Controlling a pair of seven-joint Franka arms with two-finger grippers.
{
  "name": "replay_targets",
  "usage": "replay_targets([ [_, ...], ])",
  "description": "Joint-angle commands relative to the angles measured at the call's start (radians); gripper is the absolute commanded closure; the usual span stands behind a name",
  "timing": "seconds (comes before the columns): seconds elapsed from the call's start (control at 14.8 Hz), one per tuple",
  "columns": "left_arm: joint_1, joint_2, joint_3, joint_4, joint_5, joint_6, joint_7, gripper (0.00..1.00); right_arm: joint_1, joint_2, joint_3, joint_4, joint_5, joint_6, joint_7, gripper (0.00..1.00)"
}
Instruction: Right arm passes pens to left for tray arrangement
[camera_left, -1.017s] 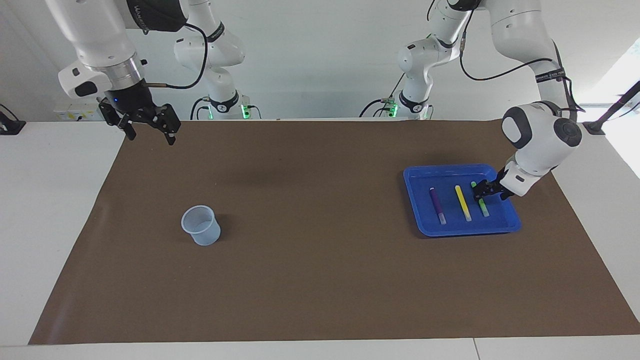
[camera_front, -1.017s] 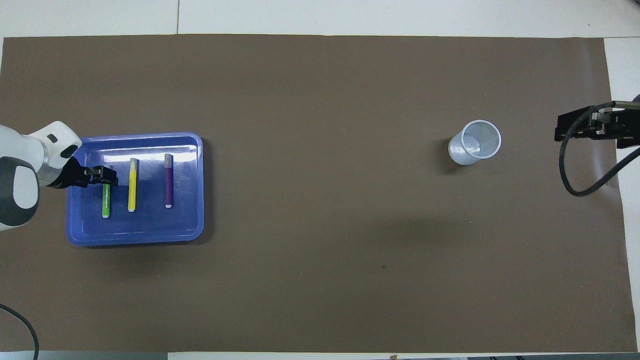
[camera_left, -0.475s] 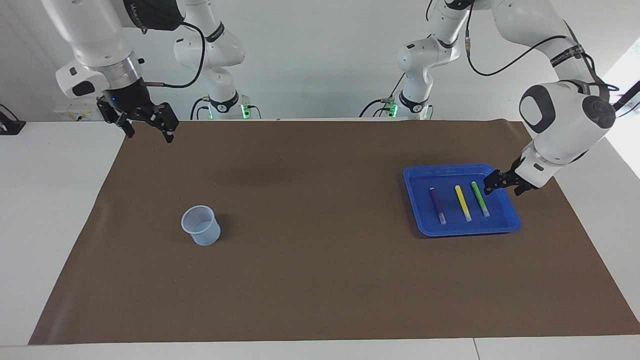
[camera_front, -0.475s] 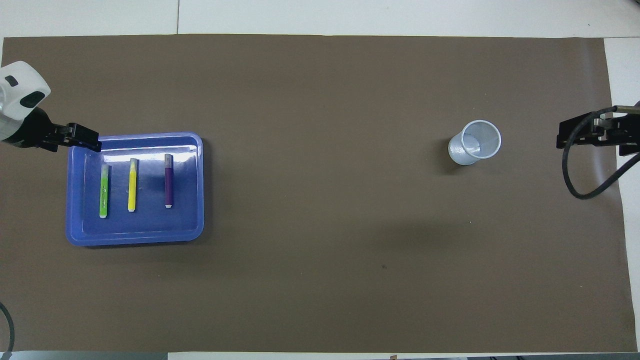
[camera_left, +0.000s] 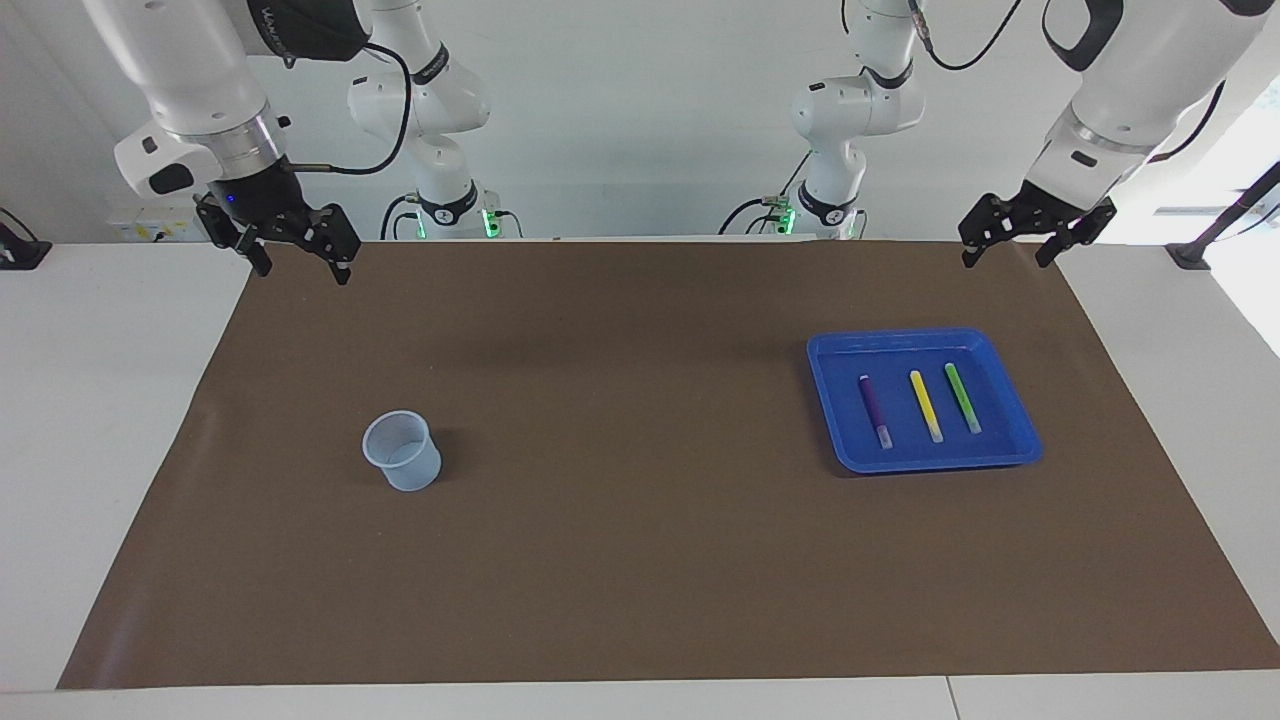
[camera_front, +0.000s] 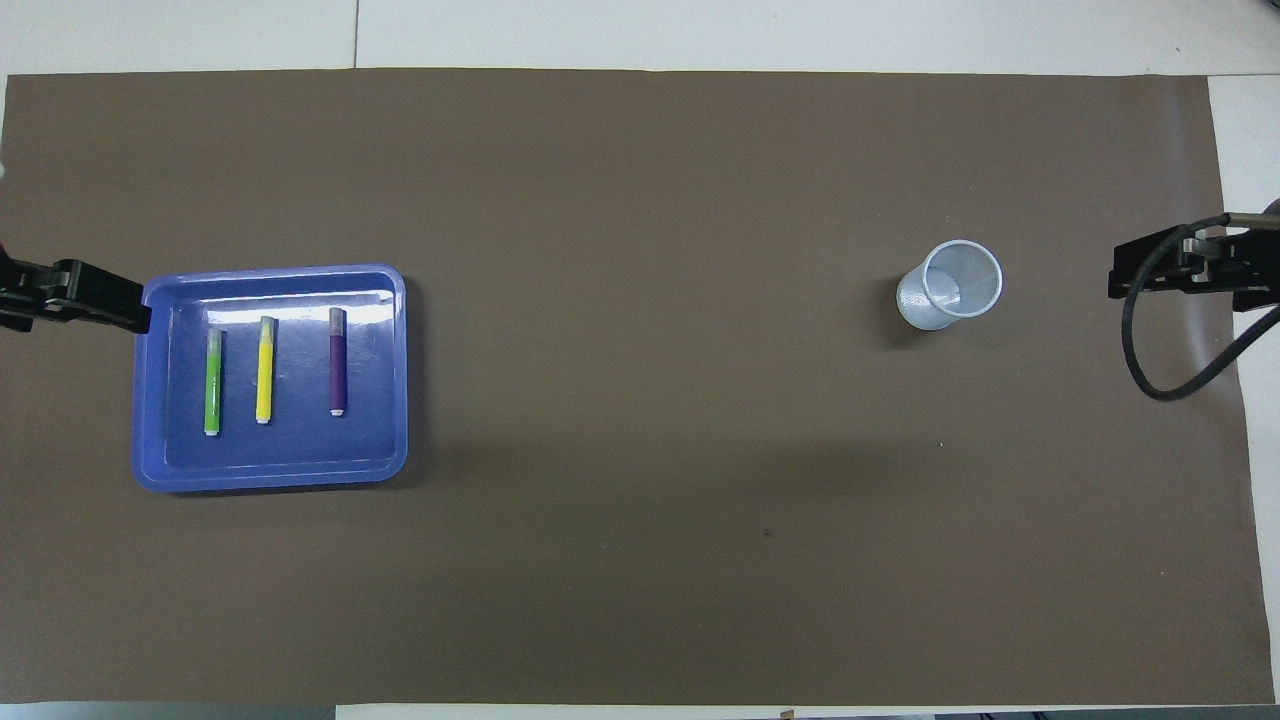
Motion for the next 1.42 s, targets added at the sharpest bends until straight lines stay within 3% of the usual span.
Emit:
replay_targets([
  [0.0, -0.122, -0.029, 0.110, -0.047, 0.015, 0.012, -0.014, 0.00, -0.012, 0.012, 0.003, 0.036, 0.021, -0.035, -0.040, 0.00],
  [0.34, -0.090, 0.003, 0.077, -0.038, -0.002, 0.052, -0.017, 0.00, -0.014, 0.016, 0.004, 0.048, 0.026, -0.067, -0.041, 0.00],
  [1.36, -0.069, -0.015, 0.090, -0.049, -0.003, 0.086, -0.022, 0.00, -0.009, 0.015, 0.007, 0.037, 0.067, -0.031, -0.049, 0.00],
])
